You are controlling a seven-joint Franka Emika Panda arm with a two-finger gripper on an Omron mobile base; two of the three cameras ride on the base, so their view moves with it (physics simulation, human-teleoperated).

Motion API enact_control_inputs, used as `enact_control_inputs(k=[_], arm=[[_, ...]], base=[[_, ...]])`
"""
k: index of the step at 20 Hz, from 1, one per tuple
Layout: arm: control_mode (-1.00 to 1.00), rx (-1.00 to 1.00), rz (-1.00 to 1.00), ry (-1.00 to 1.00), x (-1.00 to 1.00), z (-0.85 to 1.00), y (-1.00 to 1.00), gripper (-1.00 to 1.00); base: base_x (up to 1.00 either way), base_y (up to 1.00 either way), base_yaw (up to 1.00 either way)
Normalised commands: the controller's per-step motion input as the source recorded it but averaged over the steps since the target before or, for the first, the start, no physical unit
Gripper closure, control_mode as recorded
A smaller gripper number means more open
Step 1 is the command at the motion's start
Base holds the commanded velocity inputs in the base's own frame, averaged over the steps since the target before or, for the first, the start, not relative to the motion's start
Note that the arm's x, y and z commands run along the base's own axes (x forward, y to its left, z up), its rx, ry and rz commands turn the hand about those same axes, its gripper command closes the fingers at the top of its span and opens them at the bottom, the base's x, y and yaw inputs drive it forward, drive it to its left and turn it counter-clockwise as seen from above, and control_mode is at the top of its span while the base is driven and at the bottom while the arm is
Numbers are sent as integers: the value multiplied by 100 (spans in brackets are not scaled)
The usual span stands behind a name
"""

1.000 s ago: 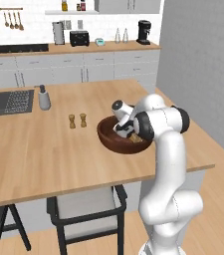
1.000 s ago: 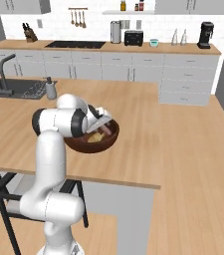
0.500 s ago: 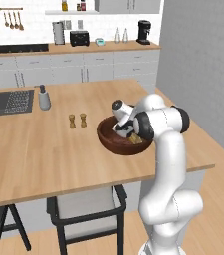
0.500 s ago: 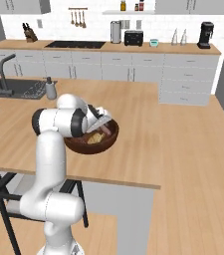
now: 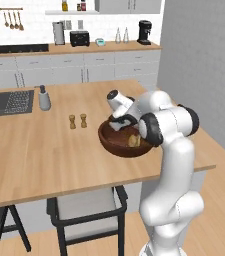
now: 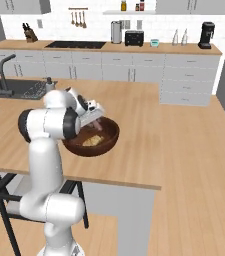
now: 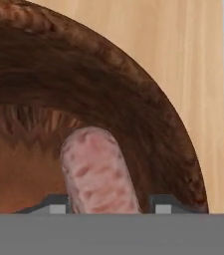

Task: Place one bun and one sausage from the bowl on each plate.

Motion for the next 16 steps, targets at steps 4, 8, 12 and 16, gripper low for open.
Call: enact_control_inputs(k=[4,8,12,16], arm=[[-100,3,-23,11,-83,69,54,100],[-100,24,-27,4,-95,31,1,100],[-100,29,-28,1,-88,14,-12,100],[-100,21,-15,-7,-83,4,-5,100]], base=[[0,0,0],[0,0,0],[0,0,0],[0,0,0]])
